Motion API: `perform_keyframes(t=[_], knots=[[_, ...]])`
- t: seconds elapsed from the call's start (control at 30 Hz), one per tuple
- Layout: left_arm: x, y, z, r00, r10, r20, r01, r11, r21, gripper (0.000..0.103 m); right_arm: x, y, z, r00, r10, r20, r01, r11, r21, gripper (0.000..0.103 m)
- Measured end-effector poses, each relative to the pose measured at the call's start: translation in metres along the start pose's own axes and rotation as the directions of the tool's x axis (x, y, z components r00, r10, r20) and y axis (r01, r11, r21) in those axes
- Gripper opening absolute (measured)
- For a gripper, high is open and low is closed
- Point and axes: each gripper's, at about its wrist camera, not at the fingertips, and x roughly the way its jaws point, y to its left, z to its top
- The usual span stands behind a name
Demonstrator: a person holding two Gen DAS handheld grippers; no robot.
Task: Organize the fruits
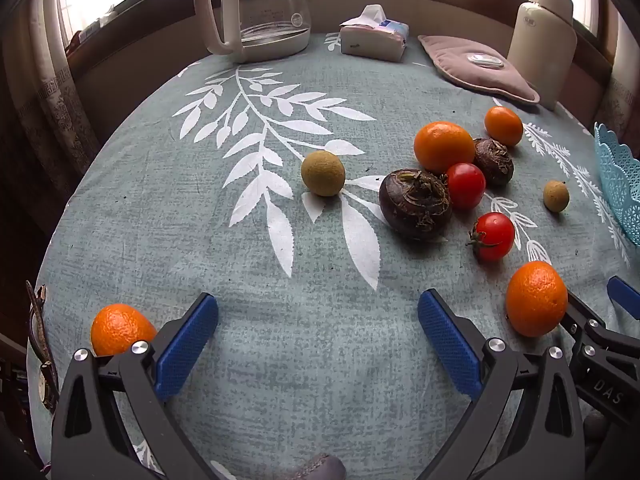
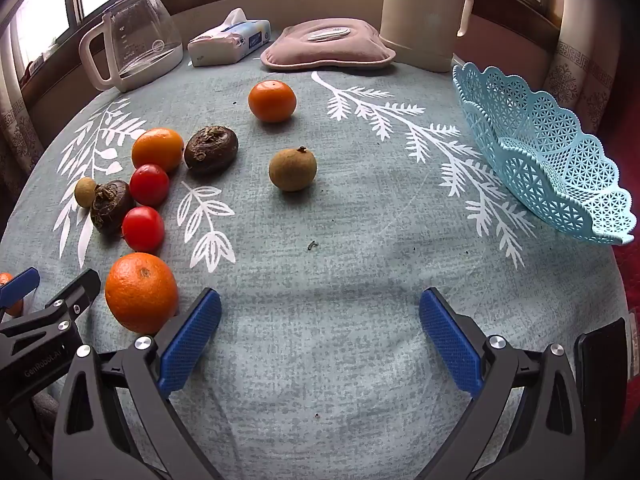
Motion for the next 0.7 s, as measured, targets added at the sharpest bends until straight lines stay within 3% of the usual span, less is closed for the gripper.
perform_keyframes(t=[0.7], knots=[[-0.0002,-0.0017,0.0012,1.000,0.005,0.002,-0.005,1.000,0.004,0.098,0.0014,-0.0012,-0.0010,1.000,0.005,-0.002,-0.005,1.000,0.004,0.101]])
